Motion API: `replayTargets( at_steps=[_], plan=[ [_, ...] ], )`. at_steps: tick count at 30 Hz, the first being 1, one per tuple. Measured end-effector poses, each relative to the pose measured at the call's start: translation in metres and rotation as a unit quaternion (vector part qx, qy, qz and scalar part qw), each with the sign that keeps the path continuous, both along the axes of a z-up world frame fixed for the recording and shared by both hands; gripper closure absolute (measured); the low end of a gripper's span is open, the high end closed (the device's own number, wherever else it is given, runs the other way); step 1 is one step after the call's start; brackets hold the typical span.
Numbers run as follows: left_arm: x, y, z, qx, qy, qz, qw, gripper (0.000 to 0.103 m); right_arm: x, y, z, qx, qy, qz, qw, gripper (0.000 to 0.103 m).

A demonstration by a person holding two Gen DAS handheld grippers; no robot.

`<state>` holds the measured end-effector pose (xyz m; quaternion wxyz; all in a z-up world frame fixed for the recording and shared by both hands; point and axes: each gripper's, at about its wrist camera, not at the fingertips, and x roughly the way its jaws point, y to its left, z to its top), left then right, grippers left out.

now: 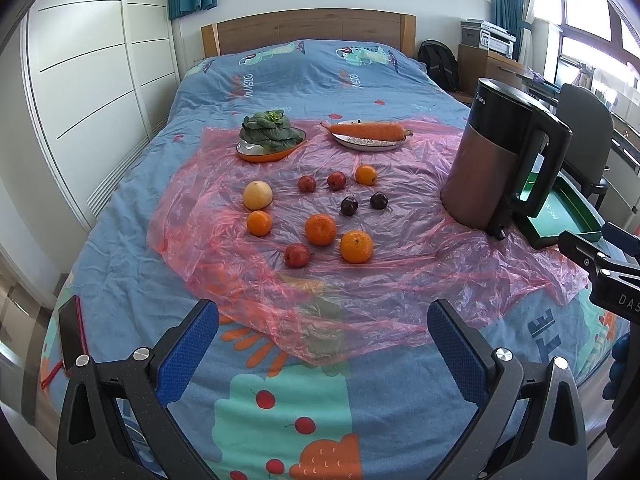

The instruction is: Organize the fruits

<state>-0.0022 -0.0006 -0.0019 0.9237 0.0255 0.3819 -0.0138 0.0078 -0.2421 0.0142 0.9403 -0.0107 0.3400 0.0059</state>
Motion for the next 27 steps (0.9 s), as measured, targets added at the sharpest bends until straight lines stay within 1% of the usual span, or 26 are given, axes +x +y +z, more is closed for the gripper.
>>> replayTargets(
  at_steps=[10,14,27],
  plan=[
    [0.0044,-0.0015,-0.0052,0.002,0.009,-0.002,1.0000,0.001,0.0004,-0.0064,-0.0035,0.000,0.005,0.000,1.000,0.000],
    [0.0062,-0.0024,-0.0054,-0.001,0.010,-0.005,0.9999,0.001,0.0013,-0.0056,-0.0072,-0.008,0.010,-0.003,1.000,0.000],
    [0.0061,-0.0077,-0.0023,0.001,0.010,-0.010,0.9999,0.001,0.0013,-0.0061,-0.0039,-0.014,0.014,-0.009,1.000,0.000]
  ],
)
